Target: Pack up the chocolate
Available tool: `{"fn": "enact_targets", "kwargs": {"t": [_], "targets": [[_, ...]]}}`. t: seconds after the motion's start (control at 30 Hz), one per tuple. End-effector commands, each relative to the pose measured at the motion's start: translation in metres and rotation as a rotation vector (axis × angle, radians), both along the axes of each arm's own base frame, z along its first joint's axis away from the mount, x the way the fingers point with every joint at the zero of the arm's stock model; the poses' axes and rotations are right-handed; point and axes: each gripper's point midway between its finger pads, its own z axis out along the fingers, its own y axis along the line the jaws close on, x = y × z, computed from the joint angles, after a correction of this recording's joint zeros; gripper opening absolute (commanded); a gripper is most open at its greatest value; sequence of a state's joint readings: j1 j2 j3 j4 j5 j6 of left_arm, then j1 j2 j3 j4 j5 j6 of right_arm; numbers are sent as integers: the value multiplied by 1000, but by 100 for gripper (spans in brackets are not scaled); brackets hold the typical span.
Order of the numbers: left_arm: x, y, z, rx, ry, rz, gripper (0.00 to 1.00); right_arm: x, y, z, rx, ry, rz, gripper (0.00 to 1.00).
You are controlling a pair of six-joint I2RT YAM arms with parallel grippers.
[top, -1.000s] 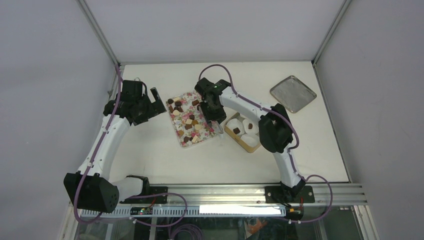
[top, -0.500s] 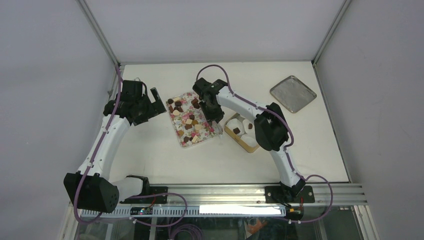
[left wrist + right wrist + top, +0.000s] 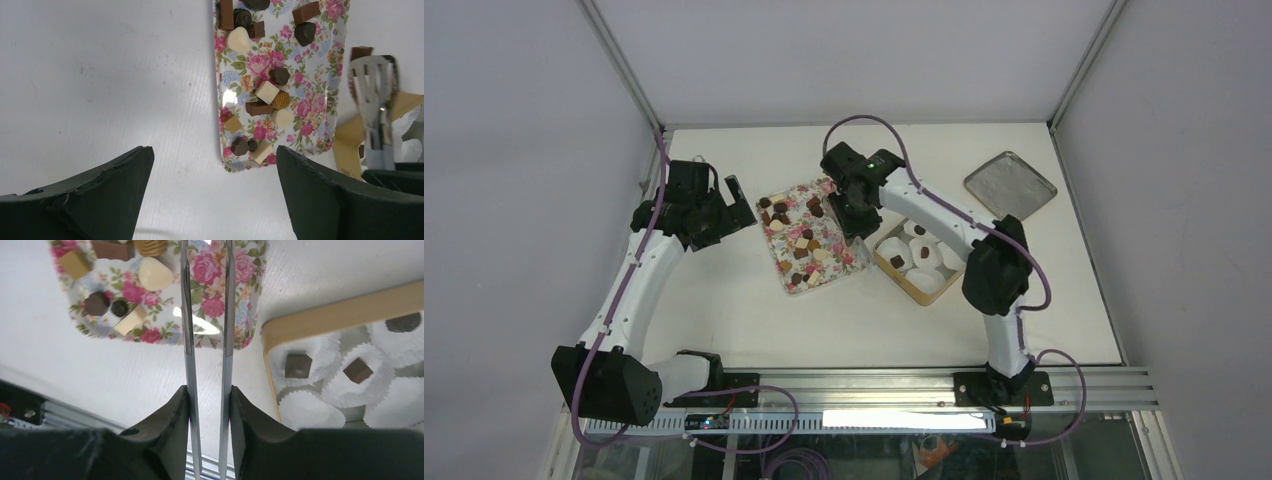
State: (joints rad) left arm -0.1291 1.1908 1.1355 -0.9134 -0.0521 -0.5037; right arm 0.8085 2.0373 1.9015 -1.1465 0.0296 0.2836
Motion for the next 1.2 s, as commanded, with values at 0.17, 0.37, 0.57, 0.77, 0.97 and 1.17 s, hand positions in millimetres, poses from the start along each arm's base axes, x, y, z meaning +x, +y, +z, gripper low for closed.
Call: {"fn": "enact_targets", "kwargs": {"t": [0.17,0.37,0.57,0.77,0.97,1.17], "targets": [[9,3,10,16,-36,-7,99,-25,-62,85,76,-135,-44,0],[12,-1,3,-2,-21,-17,99,-47,-145,81,29,-141,-224,0],[15,-4,3,-14,-22,-20,99,-69,-203,49,29,-61,-393,0],[14,-4,5,-18,-29,-20,99,-88,-215,32,93,42,-461,0],[12,-5,3,-24,-25,-15,99,-100,-225,27,98,97,-490,0],[12,-6,2,-36,-25,-15,99,-101,-228,19,95,118,-488,4]]}}
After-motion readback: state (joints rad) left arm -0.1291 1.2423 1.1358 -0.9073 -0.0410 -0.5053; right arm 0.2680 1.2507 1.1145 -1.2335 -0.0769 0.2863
